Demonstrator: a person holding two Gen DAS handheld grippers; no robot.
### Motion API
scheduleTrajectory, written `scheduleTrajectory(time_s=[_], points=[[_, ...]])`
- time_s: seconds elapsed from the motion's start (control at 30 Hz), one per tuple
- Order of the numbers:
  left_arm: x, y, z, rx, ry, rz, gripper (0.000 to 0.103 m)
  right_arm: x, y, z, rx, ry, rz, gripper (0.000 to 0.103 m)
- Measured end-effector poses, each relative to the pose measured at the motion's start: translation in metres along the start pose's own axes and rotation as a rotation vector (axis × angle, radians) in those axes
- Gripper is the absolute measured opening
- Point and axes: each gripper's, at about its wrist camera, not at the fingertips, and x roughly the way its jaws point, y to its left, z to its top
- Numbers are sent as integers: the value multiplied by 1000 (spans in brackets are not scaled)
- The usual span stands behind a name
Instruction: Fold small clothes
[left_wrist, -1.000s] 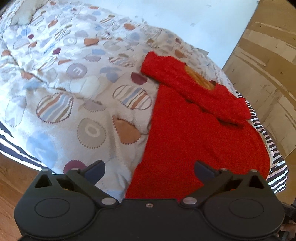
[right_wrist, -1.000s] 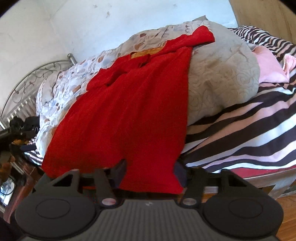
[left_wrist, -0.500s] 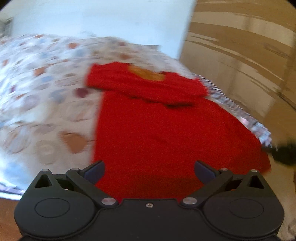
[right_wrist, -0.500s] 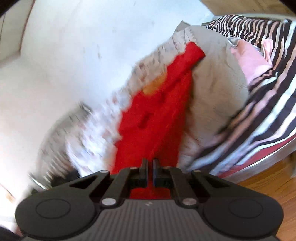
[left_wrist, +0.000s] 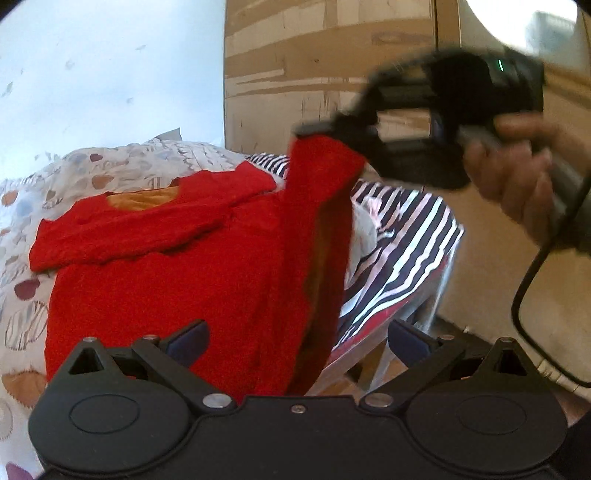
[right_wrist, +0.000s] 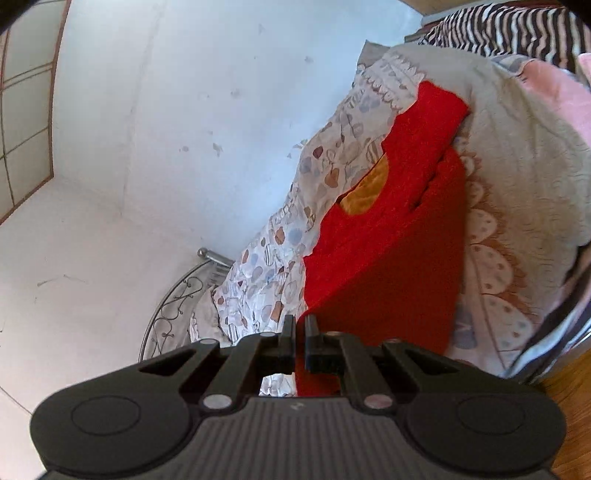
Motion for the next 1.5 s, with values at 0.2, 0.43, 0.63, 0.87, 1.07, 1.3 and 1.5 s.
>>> scheduleTrajectory(time_s=[0.2,0.43,0.63,0.87,1.07,1.3,1.5], points=[[29,-8,-1,64,81,124,90,4,5,-1,-9,3,6,5],[27,10,2,40,78,155,17,-13,-5,0,14,-27,-14,5],[12,27,21,4,18,91,6,-33,-3,-3,-100,-52,-124,9],[16,62,60,-93,75,-32,6,-52,19,-29,-446,-83,-417,54],[28,79,89,-161,147,-72,5,-42,47,-83,-814,-68,-548,90],[32,86,114,-195,174,-104,5,11,69,-155,-1170,-58,-598,103],[32,85,125,-202,167,-109,5,80,69,-203,-1396,-105,-732,103]])
